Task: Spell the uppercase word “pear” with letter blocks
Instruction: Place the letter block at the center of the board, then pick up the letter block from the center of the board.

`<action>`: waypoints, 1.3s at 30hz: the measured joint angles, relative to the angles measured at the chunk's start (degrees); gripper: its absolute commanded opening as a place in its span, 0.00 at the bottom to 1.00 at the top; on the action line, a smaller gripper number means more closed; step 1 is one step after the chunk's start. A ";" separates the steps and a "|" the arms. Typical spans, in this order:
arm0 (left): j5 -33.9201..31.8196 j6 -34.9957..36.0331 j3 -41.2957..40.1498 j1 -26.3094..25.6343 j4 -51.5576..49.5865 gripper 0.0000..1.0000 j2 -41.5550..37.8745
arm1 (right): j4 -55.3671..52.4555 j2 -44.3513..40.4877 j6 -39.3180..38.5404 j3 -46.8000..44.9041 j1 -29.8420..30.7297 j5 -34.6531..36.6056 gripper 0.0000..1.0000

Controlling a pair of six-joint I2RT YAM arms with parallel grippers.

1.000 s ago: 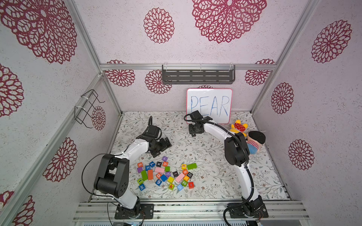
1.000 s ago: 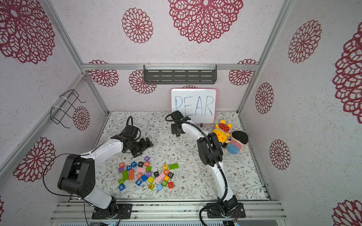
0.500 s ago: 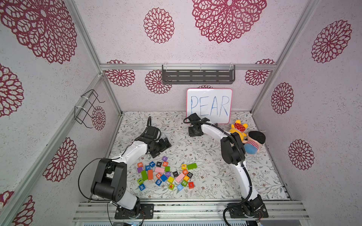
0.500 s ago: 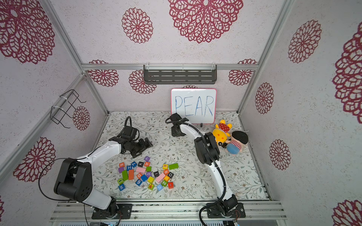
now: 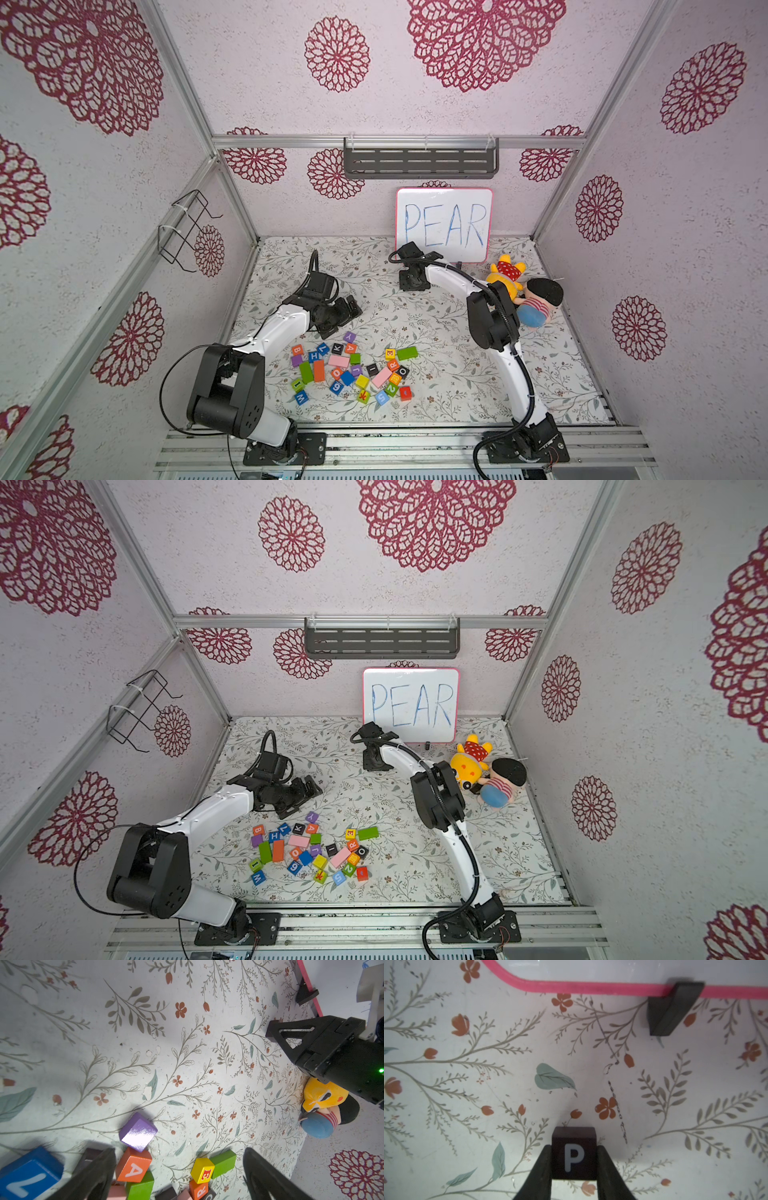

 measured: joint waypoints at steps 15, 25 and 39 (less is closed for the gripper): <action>0.76 0.11 -1.86 0.37 1.14 0.98 -1.33 | -0.66 0.00 4.07 0.00 0.92 1.57 0.40; -2.43 0.31 -1.11 -0.20 -2.45 0.98 -1.68 | -1.40 -1.03 4.42 -1.68 1.05 0.63 0.52; -5.01 -4.81 -8.31 -9.46 -6.27 0.99 -13.66 | 7.32 -26.93 -9.60 -30.21 7.04 -5.01 0.57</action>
